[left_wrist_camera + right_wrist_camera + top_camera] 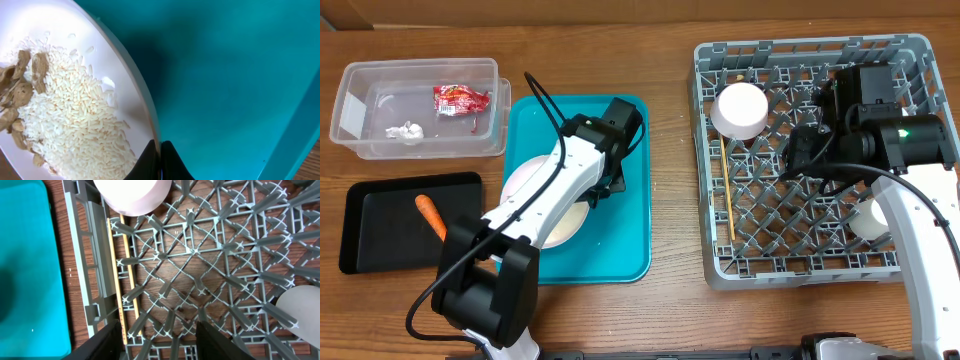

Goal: Sort waste into correct bins and load items into the dishwasher
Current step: 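Lift the white plate with the left gripper and tilt it, then carry the plate left and tip the rice onto the black tray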

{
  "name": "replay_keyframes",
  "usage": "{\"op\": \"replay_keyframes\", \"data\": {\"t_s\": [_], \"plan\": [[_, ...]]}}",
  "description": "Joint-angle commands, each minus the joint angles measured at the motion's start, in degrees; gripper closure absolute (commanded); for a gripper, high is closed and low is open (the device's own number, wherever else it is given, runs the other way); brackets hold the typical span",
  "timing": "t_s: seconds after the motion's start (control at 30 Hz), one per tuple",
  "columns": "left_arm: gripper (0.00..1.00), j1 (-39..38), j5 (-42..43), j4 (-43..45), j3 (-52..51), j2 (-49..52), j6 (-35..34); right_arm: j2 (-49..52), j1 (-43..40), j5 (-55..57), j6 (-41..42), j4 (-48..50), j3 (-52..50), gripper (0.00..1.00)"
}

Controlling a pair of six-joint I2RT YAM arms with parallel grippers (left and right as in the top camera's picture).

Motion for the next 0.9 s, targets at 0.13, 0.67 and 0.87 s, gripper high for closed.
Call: {"op": "replay_keyframes", "data": {"t_s": [0.13, 0.67, 0.87], "plan": [[0.96, 0.1, -3.5, -4.3, 3.7, 0.4, 0.6, -0.1, -0.3, 0.0, -0.4, 0.1, -0.2, 0.49], [0.96, 10.4, -3.0, -9.2, 8.6, -0.8, 3.5, -0.1, -0.3, 0.0, -0.4, -0.1, -0.2, 0.49], [0.96, 18.9, 0.3, -8.5, 9.5, -1.2, 8.1, -0.1, -0.3, 0.0, -0.4, -0.1, -0.2, 0.49]]}}
